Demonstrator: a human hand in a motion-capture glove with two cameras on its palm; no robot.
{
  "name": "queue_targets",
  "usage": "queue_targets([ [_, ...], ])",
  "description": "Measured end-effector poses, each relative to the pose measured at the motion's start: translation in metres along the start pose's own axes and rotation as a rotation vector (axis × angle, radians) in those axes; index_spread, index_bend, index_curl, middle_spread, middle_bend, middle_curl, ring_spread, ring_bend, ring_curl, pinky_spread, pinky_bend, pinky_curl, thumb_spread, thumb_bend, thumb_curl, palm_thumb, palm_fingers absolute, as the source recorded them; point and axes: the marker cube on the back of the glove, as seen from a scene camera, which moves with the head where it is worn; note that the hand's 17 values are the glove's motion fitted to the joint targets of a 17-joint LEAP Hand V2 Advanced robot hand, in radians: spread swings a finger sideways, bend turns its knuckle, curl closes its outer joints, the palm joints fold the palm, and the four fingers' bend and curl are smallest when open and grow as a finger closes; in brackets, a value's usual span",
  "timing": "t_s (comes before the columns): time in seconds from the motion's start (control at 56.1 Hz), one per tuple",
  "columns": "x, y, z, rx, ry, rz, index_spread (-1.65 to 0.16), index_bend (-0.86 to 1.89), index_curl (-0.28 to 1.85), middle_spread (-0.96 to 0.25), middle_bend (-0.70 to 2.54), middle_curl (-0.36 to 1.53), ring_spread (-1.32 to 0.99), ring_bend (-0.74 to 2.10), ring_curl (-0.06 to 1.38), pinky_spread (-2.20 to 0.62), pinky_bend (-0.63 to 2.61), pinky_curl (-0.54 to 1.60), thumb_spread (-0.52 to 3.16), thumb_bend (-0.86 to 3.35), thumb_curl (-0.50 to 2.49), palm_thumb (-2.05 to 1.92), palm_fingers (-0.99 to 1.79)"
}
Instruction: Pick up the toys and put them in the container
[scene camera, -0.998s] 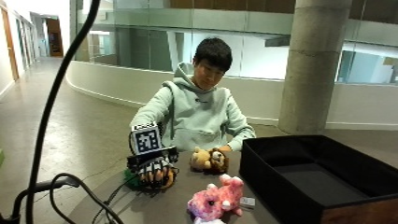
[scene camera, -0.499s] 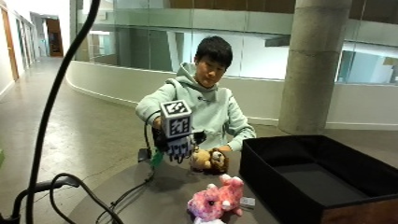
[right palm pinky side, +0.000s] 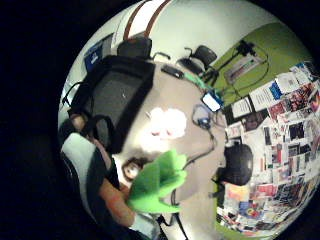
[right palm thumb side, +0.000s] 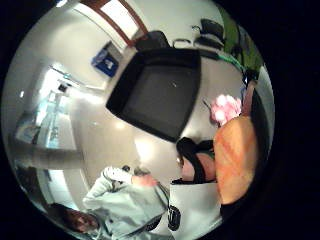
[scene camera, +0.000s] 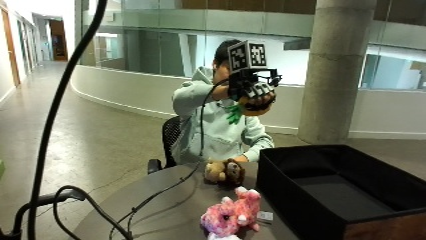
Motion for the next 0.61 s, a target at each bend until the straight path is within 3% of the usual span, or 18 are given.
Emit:
queue_targets([
  [0.16,-0.045,-0.029,0.019,0.109,-0.080,-0.085,-0.29,0.88,0.92,-0.18,1.20,0.83,-0.32,1.41,0.64,-0.37,1.16,0.65,0.40,0.00,0.94,0.56,0.91],
  [0.232,-0.063,-0.037,0.036,0.051,-0.120,-0.091,-0.29,0.80,0.94,-0.19,1.16,0.83,-0.32,1.40,0.64,-0.37,1.19,0.65,0.43,-0.01,0.96,0.54,0.80],
  [0.285,-0.075,-0.036,0.045,-0.051,-0.148,-0.090,-0.28,0.50,0.91,-0.19,1.02,0.80,-0.30,1.44,0.66,-0.34,1.20,0.66,0.57,0.00,0.95,0.54,0.30],
  [0.303,-0.076,-0.037,0.047,-0.073,-0.158,-0.090,-0.27,0.33,0.86,-0.17,0.83,0.74,-0.29,1.30,0.63,-0.29,1.23,0.68,0.71,-0.04,0.91,0.45,-0.26],
  [0.339,-0.077,-0.040,0.050,-0.093,-0.176,-0.094,-0.25,0.22,0.81,-0.11,0.61,0.67,-0.20,1.03,0.59,-0.21,1.26,0.68,0.83,-0.09,0.84,0.34,-0.71],
  [0.445,-0.066,-0.042,0.053,-0.058,-0.165,-0.102,-0.25,0.04,0.55,-0.02,0.25,0.51,-0.10,0.50,0.38,-0.07,1.11,0.55,1.02,-0.07,0.70,0.14,-0.64],
  [0.606,-0.022,-0.039,0.054,-0.009,-0.120,-0.075,-0.23,0.03,0.39,0.00,0.11,0.41,-0.03,0.25,0.28,0.02,0.93,0.46,1.19,-0.03,0.56,0.02,-0.43],
])
